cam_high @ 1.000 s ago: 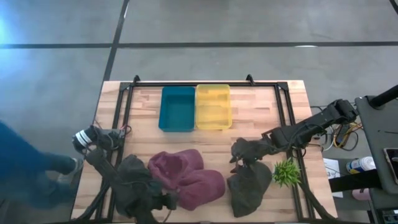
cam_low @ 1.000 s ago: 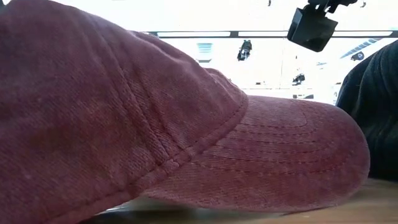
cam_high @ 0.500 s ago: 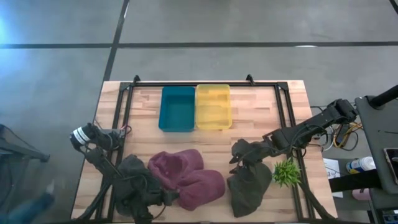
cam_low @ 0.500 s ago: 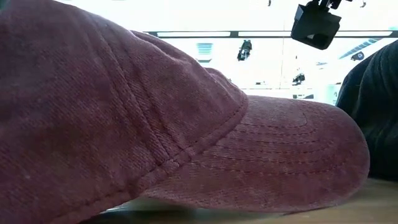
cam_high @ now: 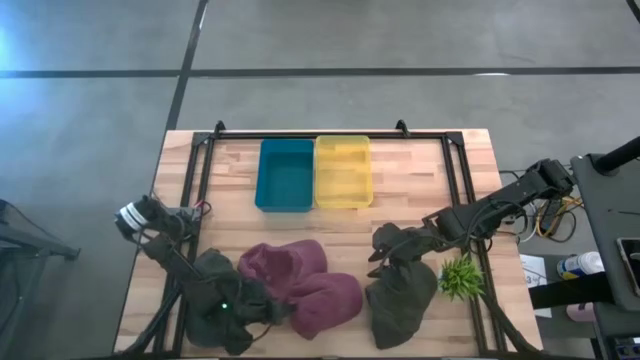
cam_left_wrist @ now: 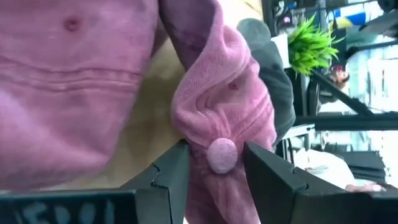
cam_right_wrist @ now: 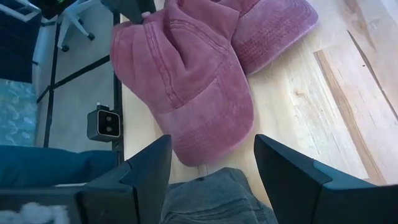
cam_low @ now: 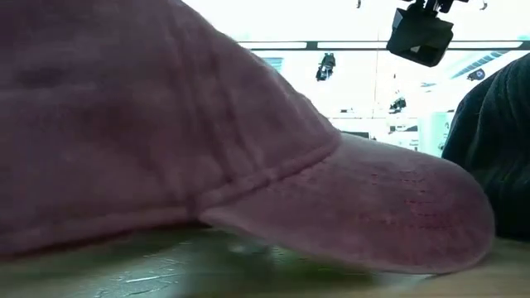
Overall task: Pick & Place hat
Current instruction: Put the top pink cap into the blue bin
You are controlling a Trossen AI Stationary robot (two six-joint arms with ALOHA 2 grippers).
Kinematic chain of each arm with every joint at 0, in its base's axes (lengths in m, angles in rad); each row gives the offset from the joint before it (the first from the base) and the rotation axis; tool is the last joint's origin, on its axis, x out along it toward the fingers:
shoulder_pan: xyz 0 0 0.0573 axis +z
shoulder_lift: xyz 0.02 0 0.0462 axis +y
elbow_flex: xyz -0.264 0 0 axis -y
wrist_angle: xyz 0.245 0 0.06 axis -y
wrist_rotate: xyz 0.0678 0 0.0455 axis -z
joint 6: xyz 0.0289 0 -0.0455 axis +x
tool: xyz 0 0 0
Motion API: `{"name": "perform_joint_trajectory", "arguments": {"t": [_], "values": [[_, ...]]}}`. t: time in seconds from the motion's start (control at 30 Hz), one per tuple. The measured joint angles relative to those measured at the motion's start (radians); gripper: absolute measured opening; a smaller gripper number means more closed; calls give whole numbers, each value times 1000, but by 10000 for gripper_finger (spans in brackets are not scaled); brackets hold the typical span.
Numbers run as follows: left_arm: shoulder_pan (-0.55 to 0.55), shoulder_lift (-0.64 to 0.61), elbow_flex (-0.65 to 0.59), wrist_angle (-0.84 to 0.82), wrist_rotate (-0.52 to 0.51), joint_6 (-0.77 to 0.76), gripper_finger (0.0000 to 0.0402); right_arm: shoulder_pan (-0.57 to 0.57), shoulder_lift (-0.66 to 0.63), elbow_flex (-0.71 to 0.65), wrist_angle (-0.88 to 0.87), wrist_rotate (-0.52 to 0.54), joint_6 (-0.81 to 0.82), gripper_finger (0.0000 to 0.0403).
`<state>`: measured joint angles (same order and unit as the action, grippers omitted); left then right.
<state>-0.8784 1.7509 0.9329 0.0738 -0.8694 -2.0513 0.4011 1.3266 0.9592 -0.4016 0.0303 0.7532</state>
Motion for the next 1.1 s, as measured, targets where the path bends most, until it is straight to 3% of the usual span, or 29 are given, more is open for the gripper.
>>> {"name": "perform_joint_trajectory", "arguments": {"t": [0.4, 0.87, 1.1], "values": [[81, 0, -31, 301, 27, 289, 145, 0, 0, 0, -3, 23, 7, 224], [186, 0, -36, 437, 133, 491, 144, 0, 0, 0, -13, 23, 1, 224], [226, 0, -30, 453, 242, 578, 95, 0, 0, 0, -13, 20, -24, 224]]}}
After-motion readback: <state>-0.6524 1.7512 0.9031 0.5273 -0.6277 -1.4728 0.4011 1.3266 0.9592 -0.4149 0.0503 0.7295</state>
